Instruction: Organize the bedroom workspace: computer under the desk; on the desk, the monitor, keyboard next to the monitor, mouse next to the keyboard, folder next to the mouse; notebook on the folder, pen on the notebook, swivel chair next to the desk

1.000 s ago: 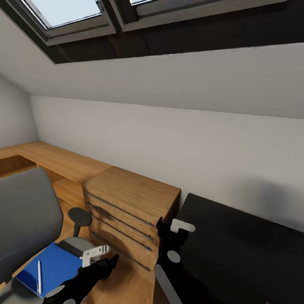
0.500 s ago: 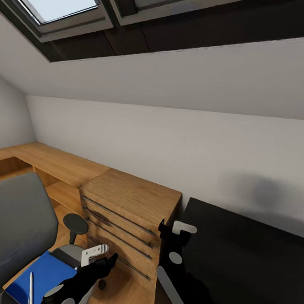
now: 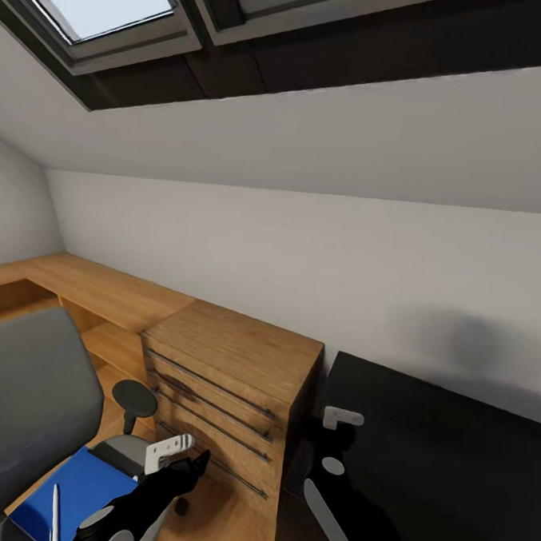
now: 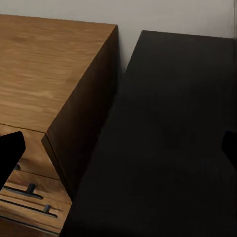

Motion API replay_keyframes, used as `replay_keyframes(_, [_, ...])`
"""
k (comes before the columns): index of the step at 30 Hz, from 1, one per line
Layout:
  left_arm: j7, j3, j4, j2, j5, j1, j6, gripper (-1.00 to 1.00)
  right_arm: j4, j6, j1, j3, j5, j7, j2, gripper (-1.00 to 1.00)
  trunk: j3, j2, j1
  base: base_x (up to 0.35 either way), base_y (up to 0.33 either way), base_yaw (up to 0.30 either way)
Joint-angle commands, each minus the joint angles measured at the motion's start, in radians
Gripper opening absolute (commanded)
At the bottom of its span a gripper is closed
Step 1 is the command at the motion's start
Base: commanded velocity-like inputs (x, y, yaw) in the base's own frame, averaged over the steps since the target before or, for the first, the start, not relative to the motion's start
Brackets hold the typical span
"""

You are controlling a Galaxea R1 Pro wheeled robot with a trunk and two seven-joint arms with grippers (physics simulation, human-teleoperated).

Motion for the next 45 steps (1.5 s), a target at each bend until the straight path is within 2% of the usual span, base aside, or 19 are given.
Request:
replay_keyframes(1, [0.010,-0.001,-0.002,0.001,0.010,-0.001,0.001,1.00,0.053,0.010,-0.016,-0.004,-0.004,-0.003,0.002,1.00,-0.001,-0.001,0.000,0.000,0.000,0.000])
replay_keyframes(6, [0.010,-0.001,-0.002,0.001,0.010,-0.001,0.001,1.00,0.136,0.036,-0.056,-0.007,-0.010,-0.001,0.006,1.00,-0.001,-0.001,0.000,0.000,0.000,0.000])
replay_keyframes(16, [0.010,-0.002,-0.002,0.001,0.010,-0.001,0.001,1.00,0.155,0.095,-0.065,-0.007,-0.018,-0.001,0.010,1.00,-0.001,-0.001,0.000,0.000,0.000,0.000])
replay_keyframes(23, [0.010,-0.001,-0.001,0.001,0.010,-0.001,0.001,1.00,0.156,0.159,-0.065,-0.006,-0.019,-0.003,0.037,1.00,-0.001,-0.001,0.000,0.000,0.000,0.000])
replay_keyframes(26, [0.010,0.000,-0.001,0.001,0.010,-0.001,0.001,1.00,0.155,0.186,-0.065,-0.006,-0.035,-0.004,0.039,1.00,-0.001,-0.001,0.000,0.000,0.000,0.000])
replay_keyframes(33, [0.010,-0.001,-0.001,0.001,0.011,-0.001,-0.001,1.00,0.153,0.235,-0.065,-0.005,-0.109,-0.005,0.040,1.00,-0.001,-0.001,0.000,0.000,0.000,0.000])
replay_keyframes(45, [0.009,-0.001,0.000,0.003,0.011,-0.001,0.002,1.00,0.153,0.275,-0.065,-0.005,-0.124,-0.004,0.042,1.00,-0.001,-0.001,0.000,0.000,0.000,0.000])
